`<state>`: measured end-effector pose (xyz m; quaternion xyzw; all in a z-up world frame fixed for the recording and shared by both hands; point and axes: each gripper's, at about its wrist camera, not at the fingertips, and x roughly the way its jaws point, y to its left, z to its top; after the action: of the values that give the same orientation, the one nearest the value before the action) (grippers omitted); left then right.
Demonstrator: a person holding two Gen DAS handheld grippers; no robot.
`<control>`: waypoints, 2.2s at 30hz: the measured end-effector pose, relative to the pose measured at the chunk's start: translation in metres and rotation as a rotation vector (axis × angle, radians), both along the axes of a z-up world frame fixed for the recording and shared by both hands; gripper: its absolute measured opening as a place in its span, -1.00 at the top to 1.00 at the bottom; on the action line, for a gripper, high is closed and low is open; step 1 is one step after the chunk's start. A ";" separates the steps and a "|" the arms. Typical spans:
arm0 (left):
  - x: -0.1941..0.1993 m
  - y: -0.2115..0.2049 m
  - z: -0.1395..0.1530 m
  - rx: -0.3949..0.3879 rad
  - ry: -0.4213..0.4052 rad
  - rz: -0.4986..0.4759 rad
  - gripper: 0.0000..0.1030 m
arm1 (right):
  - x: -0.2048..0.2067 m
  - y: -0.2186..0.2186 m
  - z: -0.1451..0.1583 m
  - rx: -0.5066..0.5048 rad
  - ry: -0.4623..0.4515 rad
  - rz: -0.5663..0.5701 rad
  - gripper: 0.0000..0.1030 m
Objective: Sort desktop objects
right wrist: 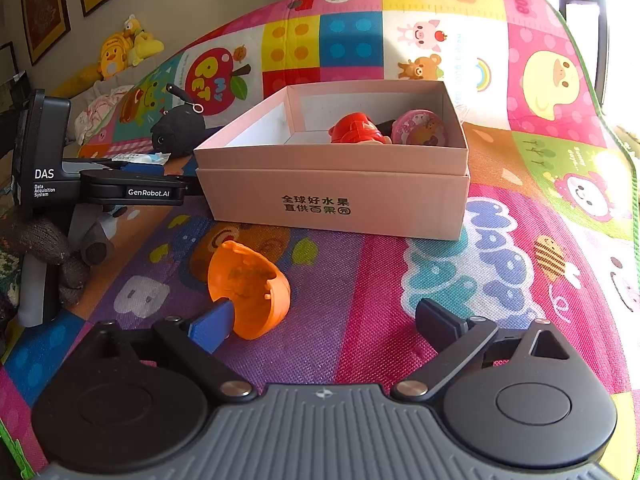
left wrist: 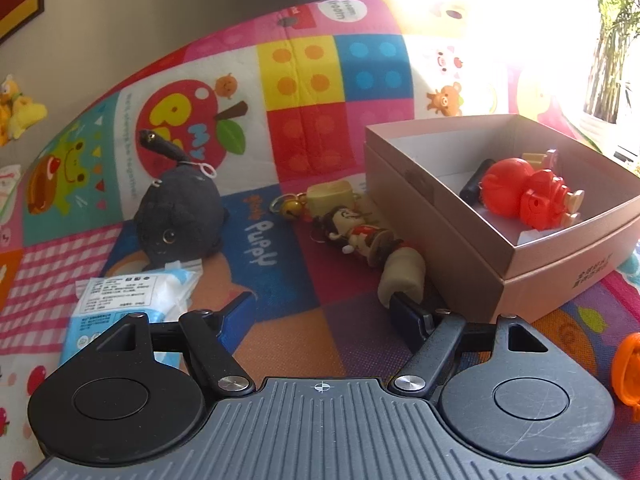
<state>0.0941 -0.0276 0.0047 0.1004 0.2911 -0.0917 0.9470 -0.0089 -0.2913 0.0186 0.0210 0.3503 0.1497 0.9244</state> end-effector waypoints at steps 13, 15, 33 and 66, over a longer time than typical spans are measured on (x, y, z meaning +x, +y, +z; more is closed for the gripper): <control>-0.007 -0.010 0.003 -0.048 -0.004 -0.111 -0.26 | 0.000 0.000 0.000 0.001 0.000 0.001 -0.90; -0.005 -0.014 0.002 -0.040 0.002 -0.127 -0.12 | -0.001 0.000 0.000 0.001 0.000 0.000 -0.90; -0.062 -0.002 0.011 -0.059 0.026 -0.193 0.38 | -0.002 -0.010 0.009 0.009 -0.039 -0.062 -0.88; -0.112 0.051 -0.001 -0.160 0.028 -0.021 -0.82 | 0.132 0.031 0.041 -0.163 -0.111 -0.138 0.20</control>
<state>-0.0179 0.0239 0.0039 0.0260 0.2952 -0.1259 0.9467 0.1231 -0.2601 0.0598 -0.0386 0.3074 0.0579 0.9490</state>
